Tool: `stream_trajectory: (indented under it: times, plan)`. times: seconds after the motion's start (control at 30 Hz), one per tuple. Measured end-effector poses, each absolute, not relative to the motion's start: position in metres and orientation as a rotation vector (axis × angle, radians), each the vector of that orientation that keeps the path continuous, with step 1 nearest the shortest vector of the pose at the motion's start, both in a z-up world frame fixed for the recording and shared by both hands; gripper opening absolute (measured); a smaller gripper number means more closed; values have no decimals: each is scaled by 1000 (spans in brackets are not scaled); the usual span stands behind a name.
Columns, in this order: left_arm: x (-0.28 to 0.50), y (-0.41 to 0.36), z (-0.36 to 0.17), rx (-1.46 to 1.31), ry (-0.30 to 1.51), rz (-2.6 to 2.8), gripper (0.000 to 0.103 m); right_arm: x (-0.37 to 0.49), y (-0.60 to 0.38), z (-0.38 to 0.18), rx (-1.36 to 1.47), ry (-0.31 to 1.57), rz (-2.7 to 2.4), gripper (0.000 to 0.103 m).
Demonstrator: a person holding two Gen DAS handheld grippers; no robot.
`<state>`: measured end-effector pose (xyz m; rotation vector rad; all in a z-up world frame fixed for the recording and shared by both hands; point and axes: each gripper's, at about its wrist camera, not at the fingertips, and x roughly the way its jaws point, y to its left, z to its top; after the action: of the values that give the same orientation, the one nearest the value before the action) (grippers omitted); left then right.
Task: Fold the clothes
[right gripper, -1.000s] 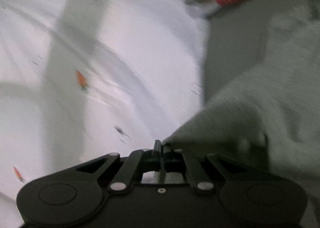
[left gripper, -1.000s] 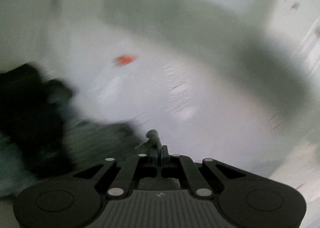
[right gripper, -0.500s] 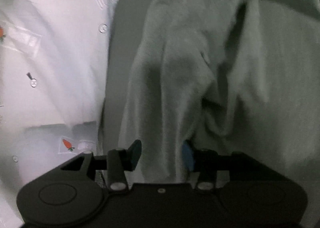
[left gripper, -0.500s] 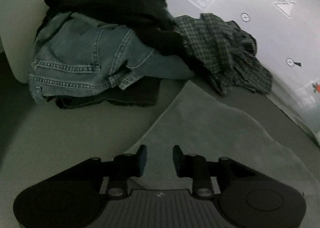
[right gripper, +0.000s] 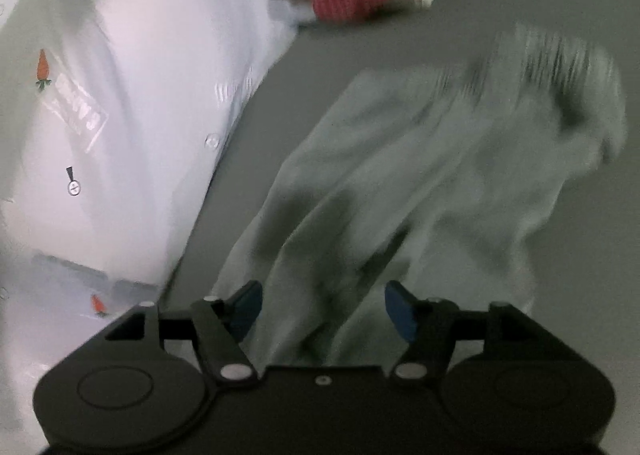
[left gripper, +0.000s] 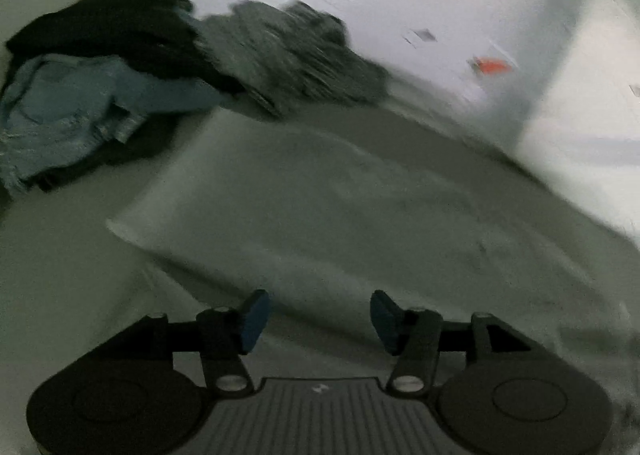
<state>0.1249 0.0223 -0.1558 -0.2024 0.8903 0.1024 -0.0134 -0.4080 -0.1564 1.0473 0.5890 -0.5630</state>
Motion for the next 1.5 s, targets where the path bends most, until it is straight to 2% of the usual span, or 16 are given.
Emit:
stream_trajectory:
  times: [0.17, 0.37, 0.4, 0.47, 0.73, 0.9, 1.0, 1.13, 1.23, 1.27, 1.37, 1.5]
  plan:
    - [95, -26, -165, -171, 973, 68, 59, -32, -442, -135, 701, 599, -589, 68]
    - [80, -76, -171, -137, 1011, 56, 65, -13, -494, -134, 409, 633, -528, 32]
    - [80, -85, -172, -131, 1014, 55, 65, -9, -504, -137, 403, 639, -522, 28]
    - [86, -101, -175, -123, 1024, 61, 65, 0, -523, -143, 394, 651, -512, 26]
    - [127, -168, -188, 1, 1066, 56, 65, 73, -578, -194, 369, 773, -442, 27]
    - [148, -200, -195, 103, 1097, 32, 66, 113, -583, -211, 331, 822, -312, 44]
    - [154, -211, -200, 172, 1101, 26, 72, 126, -577, -218, 287, 838, -236, 52]
    - [167, -203, -204, 121, 1139, 42, 74, 139, -565, -231, 173, 890, -238, 56]
    - [174, -201, -205, 106, 1153, 50, 78, 138, -556, -225, 104, 863, -209, 36]
    - [175, -201, -205, 107, 1153, 48, 78, 139, -555, -222, 76, 851, -210, 22]
    - [176, -200, -206, 97, 1151, 51, 78, 145, -563, -210, 9, 786, -266, 16]
    - [179, -198, -207, 75, 1151, 68, 79, 171, -611, -185, 102, 667, -358, 14]
